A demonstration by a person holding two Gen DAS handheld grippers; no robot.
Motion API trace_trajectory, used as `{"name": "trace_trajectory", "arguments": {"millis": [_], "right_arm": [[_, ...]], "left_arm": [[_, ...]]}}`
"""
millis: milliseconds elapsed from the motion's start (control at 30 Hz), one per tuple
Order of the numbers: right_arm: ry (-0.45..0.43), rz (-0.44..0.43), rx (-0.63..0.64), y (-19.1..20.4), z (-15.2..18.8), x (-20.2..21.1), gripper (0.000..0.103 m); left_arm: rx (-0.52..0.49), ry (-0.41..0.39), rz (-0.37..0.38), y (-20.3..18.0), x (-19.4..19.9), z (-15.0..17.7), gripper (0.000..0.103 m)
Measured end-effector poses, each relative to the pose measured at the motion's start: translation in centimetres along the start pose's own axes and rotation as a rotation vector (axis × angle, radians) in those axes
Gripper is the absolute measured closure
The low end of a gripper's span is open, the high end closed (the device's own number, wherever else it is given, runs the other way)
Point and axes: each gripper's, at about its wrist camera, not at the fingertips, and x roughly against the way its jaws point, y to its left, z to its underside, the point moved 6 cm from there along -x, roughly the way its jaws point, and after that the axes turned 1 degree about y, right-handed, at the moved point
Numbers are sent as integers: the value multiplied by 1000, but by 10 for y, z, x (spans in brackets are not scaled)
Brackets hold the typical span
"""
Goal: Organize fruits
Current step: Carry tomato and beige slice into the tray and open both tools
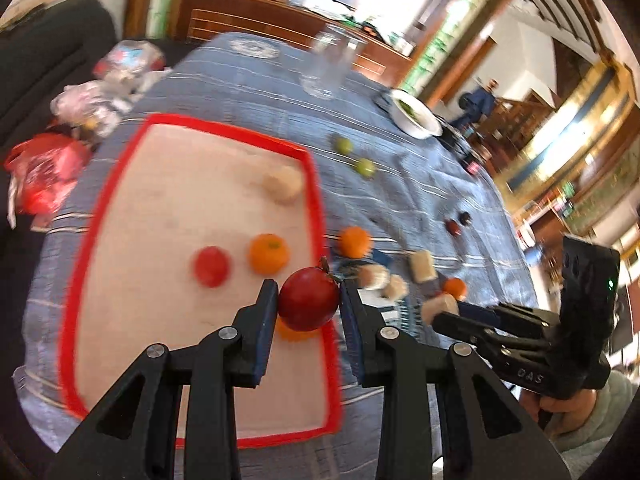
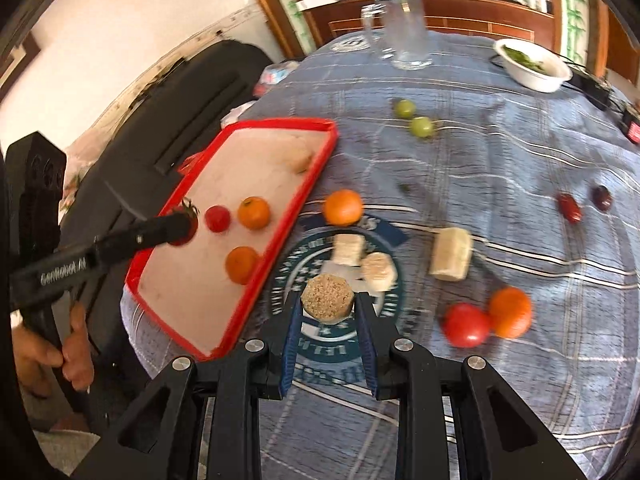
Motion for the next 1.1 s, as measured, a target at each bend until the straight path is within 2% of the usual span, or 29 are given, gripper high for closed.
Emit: {"name": "trace_trajectory", "arguments": {"millis": [200,433,700,900,1100], "right_arm": [[26,-35,41,23,-5,-15,76],[87,-102,132,65,-3,-36,76],[150,-162,220,106,7,-61,76],[161,-138,234,114,10,-73,76],[172,-105,256,121,14,-82,76]], "left_arm": [[53,11,-35,34,3,11,74],[63,58,-32,48,-7,21,74],[-42,148,11,37,-44,5,74],[-115,205,29,26,-64,1,74],[-141,233,43,23,-76,-1,74]]}}
